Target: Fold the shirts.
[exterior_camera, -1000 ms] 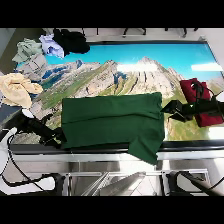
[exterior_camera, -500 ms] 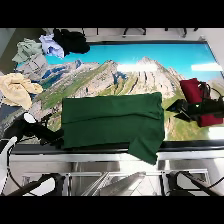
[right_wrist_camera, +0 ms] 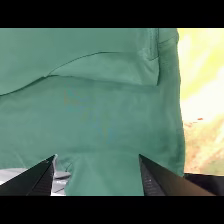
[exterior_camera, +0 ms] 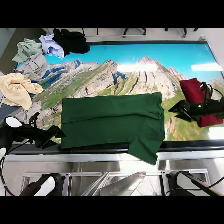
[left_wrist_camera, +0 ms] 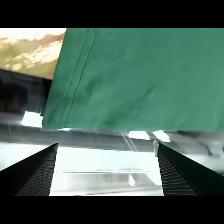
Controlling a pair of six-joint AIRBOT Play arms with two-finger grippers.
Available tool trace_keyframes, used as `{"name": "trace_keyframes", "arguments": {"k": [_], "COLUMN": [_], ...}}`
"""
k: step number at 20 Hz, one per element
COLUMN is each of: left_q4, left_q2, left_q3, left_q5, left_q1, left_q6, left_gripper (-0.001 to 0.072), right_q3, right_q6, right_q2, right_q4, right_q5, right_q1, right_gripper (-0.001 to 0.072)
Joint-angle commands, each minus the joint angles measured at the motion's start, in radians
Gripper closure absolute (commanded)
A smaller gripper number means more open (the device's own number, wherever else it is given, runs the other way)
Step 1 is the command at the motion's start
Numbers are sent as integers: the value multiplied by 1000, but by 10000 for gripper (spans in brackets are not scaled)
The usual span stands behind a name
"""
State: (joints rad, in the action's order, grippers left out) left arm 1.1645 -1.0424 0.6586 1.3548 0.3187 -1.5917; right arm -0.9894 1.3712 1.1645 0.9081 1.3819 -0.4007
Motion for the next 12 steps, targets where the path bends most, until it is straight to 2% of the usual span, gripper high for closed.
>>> {"name": "trace_keyframes", "arguments": {"k": [1, 2, 4, 5, 10, 12], "left_q4": [175, 114, -26, -49, -34, -38], "left_q2": [79, 68, 10, -27, -70, -106], "left_q3": [-3, -19, -88, -121, -154, -166], "left_q5": [-11, -12, -40, -68, -256, -283], "left_q1": [-12, 6, 31, 31, 31, 26], "left_q6": [-172, -159, -120, -109, -101, -101], "left_gripper": [43, 47, 114, 114, 114, 122], "right_q3": [0, 0, 0, 0, 0, 0], "right_q6": [-28, -41, -41, -45, -48, -52], "right_q2": [1, 2, 2, 3, 3, 3], "right_q4": [-53, -79, -90, -91, -91, -91], "right_q5": [-32, -47, -61, -61, -58, -58], "right_q1": [0, 0, 0, 0, 0, -1], "right_gripper": [131, 131, 131, 131, 131, 131]}}
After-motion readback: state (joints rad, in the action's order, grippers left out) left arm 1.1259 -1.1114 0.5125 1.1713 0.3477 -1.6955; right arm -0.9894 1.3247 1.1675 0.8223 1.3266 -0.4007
